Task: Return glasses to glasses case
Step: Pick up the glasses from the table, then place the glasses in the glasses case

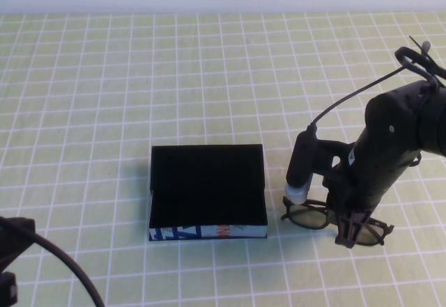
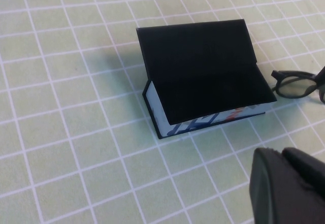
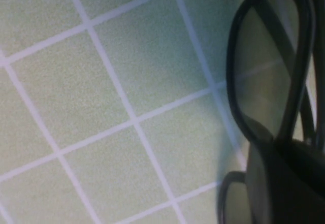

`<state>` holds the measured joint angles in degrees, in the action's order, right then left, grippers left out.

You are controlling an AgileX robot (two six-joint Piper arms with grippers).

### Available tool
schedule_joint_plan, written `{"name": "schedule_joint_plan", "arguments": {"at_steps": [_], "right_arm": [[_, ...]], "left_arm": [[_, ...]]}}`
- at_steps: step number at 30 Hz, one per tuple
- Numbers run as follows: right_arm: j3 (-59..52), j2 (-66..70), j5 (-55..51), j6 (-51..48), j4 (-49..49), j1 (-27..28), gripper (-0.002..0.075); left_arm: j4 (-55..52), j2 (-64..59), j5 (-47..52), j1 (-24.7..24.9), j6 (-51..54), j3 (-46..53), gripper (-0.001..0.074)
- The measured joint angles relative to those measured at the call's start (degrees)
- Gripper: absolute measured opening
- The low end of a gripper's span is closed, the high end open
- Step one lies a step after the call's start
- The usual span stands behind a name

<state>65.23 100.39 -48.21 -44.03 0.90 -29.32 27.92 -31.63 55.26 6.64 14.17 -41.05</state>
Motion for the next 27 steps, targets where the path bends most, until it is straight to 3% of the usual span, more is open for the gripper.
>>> {"name": "schedule_joint_plan", "arguments": {"at_steps": [20,27], "right_arm": [[16.7,0.5,-11.2,0.0,1.9,0.0,0.0003],[25.2,0.5,-13.2,-0.4,-5.8,-0.7,0.0003]], "left_arm": [[0.0,0.0,0.2,0.0,0.2,0.0,-0.0003],[0.0,0.0,-0.1,0.0,0.2,0.0,-0.0003]]}}
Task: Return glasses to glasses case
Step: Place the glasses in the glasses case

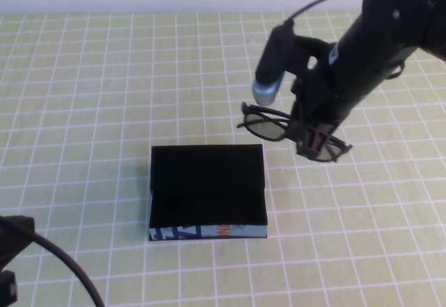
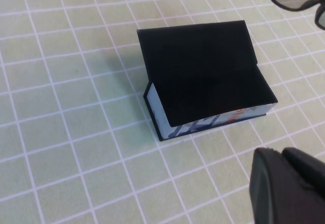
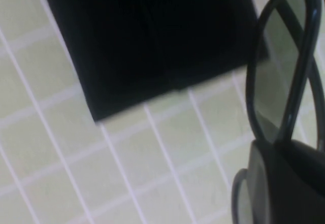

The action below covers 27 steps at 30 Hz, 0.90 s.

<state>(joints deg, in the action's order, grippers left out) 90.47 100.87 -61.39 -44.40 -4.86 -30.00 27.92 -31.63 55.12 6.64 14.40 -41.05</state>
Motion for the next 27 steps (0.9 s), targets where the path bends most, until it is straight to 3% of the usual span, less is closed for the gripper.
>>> {"name": "schedule_joint_plan", "arguments": {"at_steps": [14,27], "right_arm": [[4.0,2.3,4.4,-4.3,-4.5,-11.0,0.0002],[4.0,7.0,2.5,-4.3,-4.4,-12.3,0.0002]], "left_arm": [[-0.1,0.0,-0.7,0.0,0.0,0.0,-0.0003],[-0.1,0.0,-0.7,0.0,0.0,0.0,-0.0003]]}}
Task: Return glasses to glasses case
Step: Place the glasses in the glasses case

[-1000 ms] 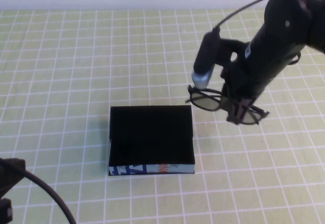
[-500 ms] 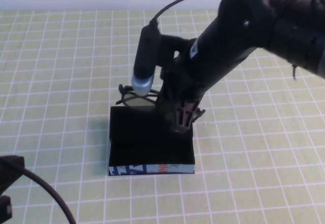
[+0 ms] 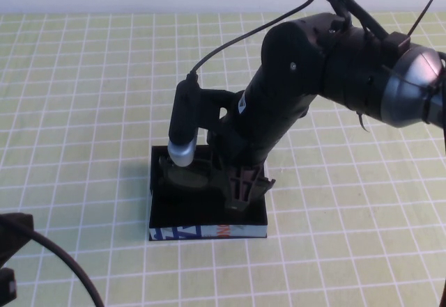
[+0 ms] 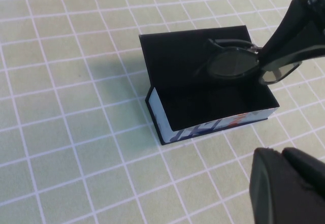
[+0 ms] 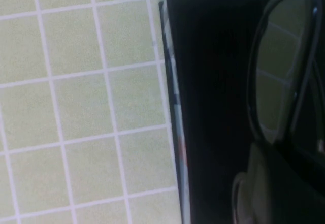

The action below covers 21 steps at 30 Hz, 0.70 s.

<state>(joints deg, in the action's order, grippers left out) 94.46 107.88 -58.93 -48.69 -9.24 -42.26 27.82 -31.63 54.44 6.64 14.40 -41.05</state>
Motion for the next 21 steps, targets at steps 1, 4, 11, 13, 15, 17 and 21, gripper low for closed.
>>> {"name": "schedule_joint_plan", "arguments": {"at_steps": [1,4,11,13,15,17,21], "right_arm": [[0.0,0.1,0.0,0.0,0.0,0.0,0.0002],[0.0,0.6,0.0,0.0,0.0,0.0,0.0002],[0.0,2.1,0.0,-1.0,0.0,0.0,0.0002],[0.0,2.6,0.0,-2.0,-0.1,0.0,0.0002],[0.0,2.9,0.1,-2.4,-0.1,0.0,0.0002],[0.0,3.2,0.2,-2.7,-0.1,0.0,0.0002],[0.1,3.6,0.6,-4.8,-1.1,0.0,0.0002]], "left_arm": [[0.0,0.0,0.0,0.0,0.0,0.0,-0.0003],[0.0,0.0,0.0,0.0,0.0,0.0,-0.0003],[0.0,0.0,0.0,0.0,0.0,0.0,-0.0003],[0.0,0.0,0.0,0.0,0.0,0.0,-0.0003],[0.0,0.0,0.0,0.0,0.0,0.0,-0.0003],[0.0,0.0,0.0,0.0,0.0,0.0,-0.0003],[0.0,0.0,0.0,0.0,0.0,0.0,-0.0003]]}}
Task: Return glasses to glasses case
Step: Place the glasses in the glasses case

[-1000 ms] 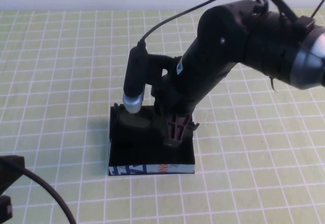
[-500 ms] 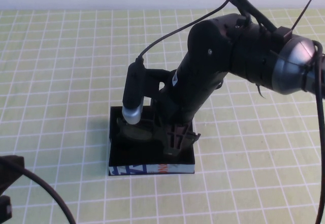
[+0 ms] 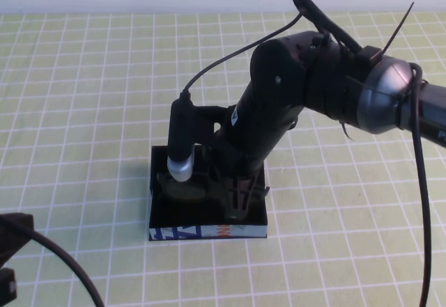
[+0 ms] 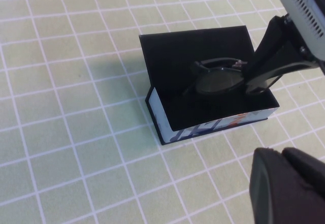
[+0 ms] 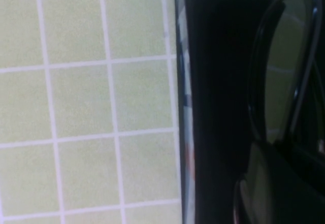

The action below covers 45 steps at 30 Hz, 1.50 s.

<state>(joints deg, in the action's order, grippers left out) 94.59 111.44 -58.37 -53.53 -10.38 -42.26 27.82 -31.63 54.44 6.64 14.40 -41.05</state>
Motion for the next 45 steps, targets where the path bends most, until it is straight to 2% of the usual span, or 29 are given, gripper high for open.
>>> {"name": "schedule_joint_plan", "arguments": {"at_steps": [6,24,32,37,41,45], "right_arm": [[0.1,1.2,0.1,-2.9,-1.9,0.0,0.0002],[0.2,3.1,-0.2,-3.4,-2.0,0.0,0.0004],[0.2,3.1,0.6,-3.4,-2.0,0.0,0.0091],[0.2,3.1,1.0,-3.4,-1.7,0.0,0.0107],[0.2,2.9,1.0,-3.4,-0.5,0.0,0.0102],[1.6,1.9,1.0,1.8,1.4,0.0,0.0032]], "left_arm": [[0.0,0.0,0.0,0.0,0.0,0.0,-0.0003],[0.0,0.0,0.0,0.0,0.0,0.0,-0.0003],[0.0,0.0,0.0,0.0,0.0,0.0,-0.0003],[0.0,0.0,0.0,0.0,0.0,0.0,-0.0003],[0.0,0.0,0.0,0.0,0.0,0.0,-0.0003],[0.0,0.0,0.1,0.0,0.0,0.0,-0.0003]]}}
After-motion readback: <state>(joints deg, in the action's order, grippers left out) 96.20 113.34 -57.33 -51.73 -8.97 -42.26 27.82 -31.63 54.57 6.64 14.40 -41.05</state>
